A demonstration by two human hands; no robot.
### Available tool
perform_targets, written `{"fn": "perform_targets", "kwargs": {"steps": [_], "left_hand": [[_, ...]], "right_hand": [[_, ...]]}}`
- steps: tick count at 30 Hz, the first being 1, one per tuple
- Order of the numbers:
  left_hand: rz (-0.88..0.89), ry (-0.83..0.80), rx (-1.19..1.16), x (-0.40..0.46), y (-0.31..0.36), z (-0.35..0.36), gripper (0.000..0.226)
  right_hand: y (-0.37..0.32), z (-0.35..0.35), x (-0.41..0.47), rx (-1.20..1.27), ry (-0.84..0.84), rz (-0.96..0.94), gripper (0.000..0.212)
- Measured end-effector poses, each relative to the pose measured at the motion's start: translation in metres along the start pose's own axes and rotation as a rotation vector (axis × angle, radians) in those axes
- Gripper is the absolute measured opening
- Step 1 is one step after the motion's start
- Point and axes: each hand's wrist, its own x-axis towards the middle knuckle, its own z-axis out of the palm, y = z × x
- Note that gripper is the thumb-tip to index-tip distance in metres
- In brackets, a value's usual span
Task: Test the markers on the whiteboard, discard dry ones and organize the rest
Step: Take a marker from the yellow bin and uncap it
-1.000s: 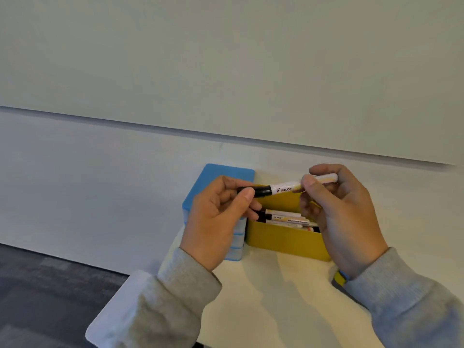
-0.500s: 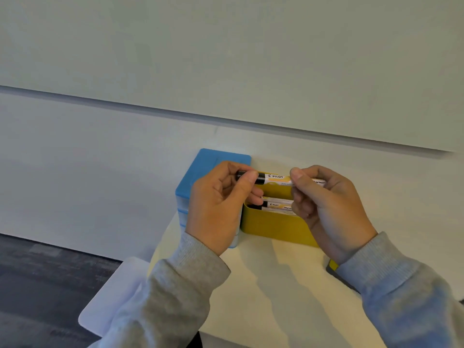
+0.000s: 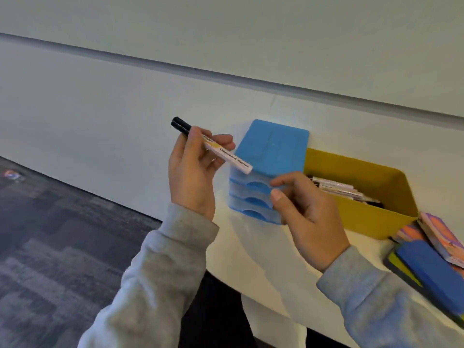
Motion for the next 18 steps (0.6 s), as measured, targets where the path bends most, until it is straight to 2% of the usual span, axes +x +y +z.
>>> {"fn": "perform_targets", "kwargs": {"steps": [3, 6, 9, 13, 16, 18], "left_hand": [[0.049, 0.121, 0.183, 0.029, 0.007, -0.042, 0.025], [-0.020, 0.221, 0.477, 0.055, -0.017, -0.095, 0.023], [-0.206, 0.216, 0.731, 0.075, -0.068, -0.160, 0.017], [-0.597, 0.150, 1.118, 0.065, -0.149, -0.238, 0.025], [-0.853, 0.029, 1.271, 0.029, -0.201, -0.279, 0.023], [-0.941, -0.063, 1.351, 0.009, -0.225, -0.303, 0.021]], "right_hand": [[0.019, 0.037, -0.006, -0.210, -0.194, -0.130, 0.011], [0.043, 0.075, -0.002, -0.425, -0.407, -0.159, 0.019], [0.062, 0.100, 0.003, -0.586, -0.476, -0.227, 0.029], [0.071, 0.112, 0.007, -0.618, -0.466, -0.208, 0.036], [0.071, 0.111, 0.005, -0.630, -0.462, -0.223, 0.035], [0.072, 0.110, 0.005, -0.634, -0.464, -0.224, 0.033]]}}
